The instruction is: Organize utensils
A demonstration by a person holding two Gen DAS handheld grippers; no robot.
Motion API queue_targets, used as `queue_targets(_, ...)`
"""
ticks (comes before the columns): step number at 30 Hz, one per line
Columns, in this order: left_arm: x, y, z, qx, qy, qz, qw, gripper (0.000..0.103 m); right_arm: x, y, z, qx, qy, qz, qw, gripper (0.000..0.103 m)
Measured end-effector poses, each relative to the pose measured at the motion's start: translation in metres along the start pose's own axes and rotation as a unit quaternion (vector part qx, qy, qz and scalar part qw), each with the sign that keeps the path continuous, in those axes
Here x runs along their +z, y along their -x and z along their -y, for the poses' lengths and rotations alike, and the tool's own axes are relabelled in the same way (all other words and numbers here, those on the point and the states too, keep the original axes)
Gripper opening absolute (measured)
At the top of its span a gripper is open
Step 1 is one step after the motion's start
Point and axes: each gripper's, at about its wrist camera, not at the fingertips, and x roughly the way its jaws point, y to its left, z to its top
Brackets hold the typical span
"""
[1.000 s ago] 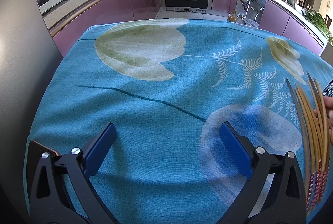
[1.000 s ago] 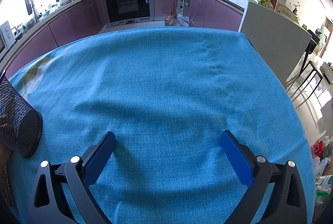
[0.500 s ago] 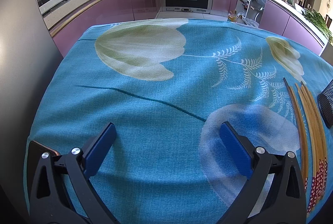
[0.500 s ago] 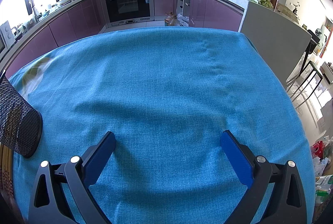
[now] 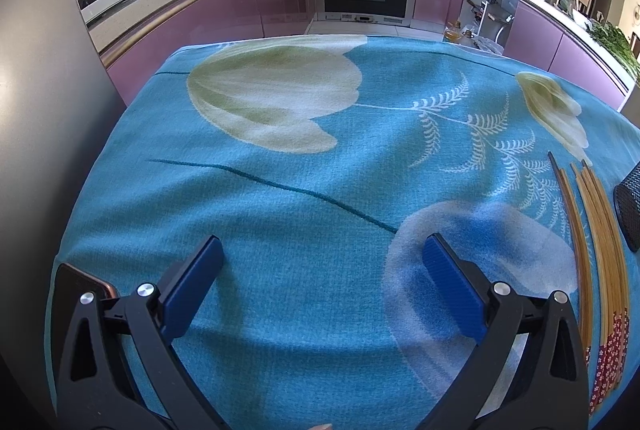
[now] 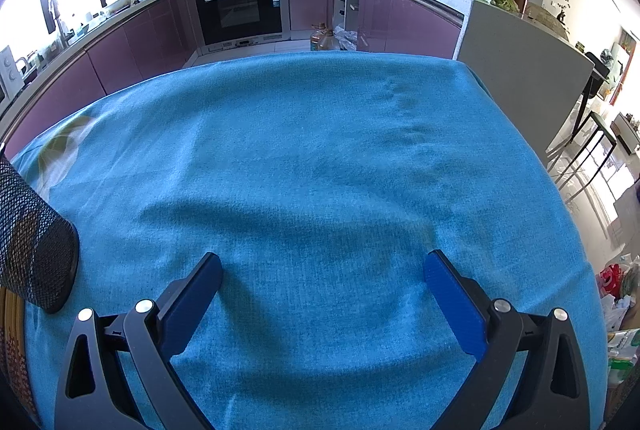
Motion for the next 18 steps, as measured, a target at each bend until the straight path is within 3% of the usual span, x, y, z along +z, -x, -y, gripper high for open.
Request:
queue_targets(3, -0.002, 0.001, 0.000, 0.003, 0.007, 0.001, 1.0000, 0.099, -0.006, 0.008, -0.007, -0.008, -0.018, 0.004, 1.000, 0.097)
queue_targets(7, -0.005, 0.011, 0.002, -0.012, 0.020, 0.018, 0.9996, 0.098, -0.013, 0.051, -0.032, 0.041, -0.019, 0.081, 0.996, 0.097)
queue_targets(10, -0.008, 0.035, 0.012, -0.022, 0.017, 0.065, 0.9975, 0.098, -0.017, 0.093, -0.062, 0.093, -0.004, 0.150, 0.984, 0.097)
queue_targets(13, -0.009, 0.062, 0.024, -0.034, 0.010, 0.113, 0.9930, 0.098, -0.023, 0.123, -0.092, 0.115, 0.024, 0.198, 0.973, 0.097)
queue_targets(18, -0.015, 0.115, 0.053, -0.044, -0.021, 0.203, 0.9781, 0.098, -0.036, 0.153, -0.133, 0.146, 0.050, 0.255, 0.955, 0.097)
